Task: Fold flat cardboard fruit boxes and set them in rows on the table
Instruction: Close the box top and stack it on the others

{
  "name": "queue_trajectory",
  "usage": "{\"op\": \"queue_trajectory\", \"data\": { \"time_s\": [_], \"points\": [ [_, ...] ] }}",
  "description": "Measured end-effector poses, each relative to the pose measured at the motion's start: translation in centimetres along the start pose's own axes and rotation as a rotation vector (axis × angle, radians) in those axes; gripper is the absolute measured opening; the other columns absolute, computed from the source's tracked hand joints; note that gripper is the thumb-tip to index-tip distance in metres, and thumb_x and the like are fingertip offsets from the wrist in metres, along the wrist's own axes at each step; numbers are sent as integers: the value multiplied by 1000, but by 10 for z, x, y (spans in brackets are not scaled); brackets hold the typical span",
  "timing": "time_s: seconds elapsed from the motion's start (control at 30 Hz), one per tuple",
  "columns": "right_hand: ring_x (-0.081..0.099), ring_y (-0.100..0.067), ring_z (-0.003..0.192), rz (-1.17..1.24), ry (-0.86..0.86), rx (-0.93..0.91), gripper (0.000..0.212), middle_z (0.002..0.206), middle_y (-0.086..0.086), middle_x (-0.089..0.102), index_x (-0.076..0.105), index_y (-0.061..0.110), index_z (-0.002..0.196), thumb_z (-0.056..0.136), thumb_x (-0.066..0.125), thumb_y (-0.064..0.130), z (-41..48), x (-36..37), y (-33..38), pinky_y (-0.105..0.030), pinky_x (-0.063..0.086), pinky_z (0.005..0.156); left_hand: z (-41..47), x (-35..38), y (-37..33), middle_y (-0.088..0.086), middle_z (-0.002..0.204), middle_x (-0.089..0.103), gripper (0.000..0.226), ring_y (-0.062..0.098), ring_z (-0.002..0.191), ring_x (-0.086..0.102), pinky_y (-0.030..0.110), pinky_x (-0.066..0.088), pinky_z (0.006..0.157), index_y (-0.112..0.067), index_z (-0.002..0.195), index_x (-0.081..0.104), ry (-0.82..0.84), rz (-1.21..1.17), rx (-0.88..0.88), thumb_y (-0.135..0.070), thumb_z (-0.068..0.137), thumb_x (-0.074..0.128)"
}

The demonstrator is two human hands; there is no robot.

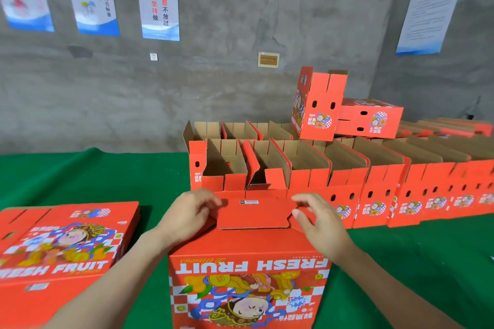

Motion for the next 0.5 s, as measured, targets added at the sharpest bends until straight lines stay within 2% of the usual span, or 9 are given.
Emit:
{"op": "queue_trajectory", "data": {
  "time_s": [0.03,0.1,0.17,0.23,0.33,0.5],
  "points": [
    [50,-7,116,17,30,42,27,119,8,57,57,17,123,96,54,20,3,1,-2,-18,34,98,0,0,-1,-7,90,63,33,19,93,63,39,48,92,-11,97,70,-2,-2,-8,2,81,46],
    [44,-9,126,6,144,142,34,131,7,53,51,20,131,98,50,29,13,7,-9,-18,30,100,2,6,3,-5,103,57,24,21,109,56,40,40,101,-20,110,69,50,97,-71,-20,92,53],
    [36,-13,135,-64,292,231,45,143,5,44,43,21,140,98,49,34,22,17,-18,-24,28,106,1,17,19,0,131,43,48,22,130,35,48,27,111,-35,133,51,208,287,-222,-51,87,56],
    [32,-16,138,-132,409,288,54,150,1,36,36,19,144,96,53,37,29,28,-24,-29,26,111,-1,22,31,-1,149,27,71,25,140,20,49,22,114,-36,144,33,303,287,-345,-61,83,56],
    [36,-18,135,-162,456,351,64,149,-3,31,35,17,146,91,60,38,33,39,-31,-29,30,109,3,26,36,5,144,36,81,28,135,25,44,27,112,-28,148,25,311,242,-394,-60,82,58],
    [44,-20,126,-208,432,380,64,141,0,32,36,23,142,87,62,42,29,42,-39,-31,37,101,4,29,38,4,136,42,82,27,127,30,43,32,108,-28,145,31,292,278,-403,-59,77,65]
  ]
}}
Point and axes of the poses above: each hand's wrist, its own z-axis towards the middle knuckle, its own x-axis out of the palm, y = z × x, the point moved 8 cm from there along z, towards the middle knuckle
